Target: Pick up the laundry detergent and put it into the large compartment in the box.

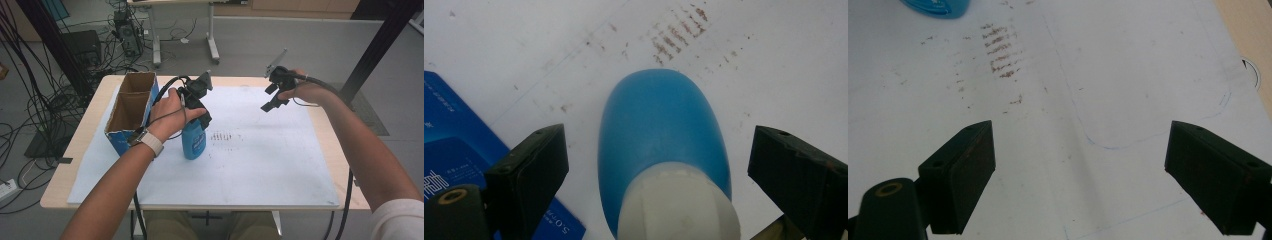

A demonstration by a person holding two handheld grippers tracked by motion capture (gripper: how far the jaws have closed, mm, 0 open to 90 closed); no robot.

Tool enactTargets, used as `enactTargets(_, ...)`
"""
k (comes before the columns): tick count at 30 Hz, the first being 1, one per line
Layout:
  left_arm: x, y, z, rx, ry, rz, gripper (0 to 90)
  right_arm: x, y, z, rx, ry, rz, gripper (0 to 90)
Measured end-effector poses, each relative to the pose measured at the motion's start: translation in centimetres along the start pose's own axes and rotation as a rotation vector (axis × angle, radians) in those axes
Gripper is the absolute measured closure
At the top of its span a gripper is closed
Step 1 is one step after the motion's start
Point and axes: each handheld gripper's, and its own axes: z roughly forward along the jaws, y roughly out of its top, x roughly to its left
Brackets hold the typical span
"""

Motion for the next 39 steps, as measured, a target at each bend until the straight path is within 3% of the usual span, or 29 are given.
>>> enactTargets(39, -0.01, -0.2, -0.06, 0.0, 0.008, 0.0, 9.6, 0.05, 0.09, 0.08, 0.0, 0.003, -0.003, 12.5)
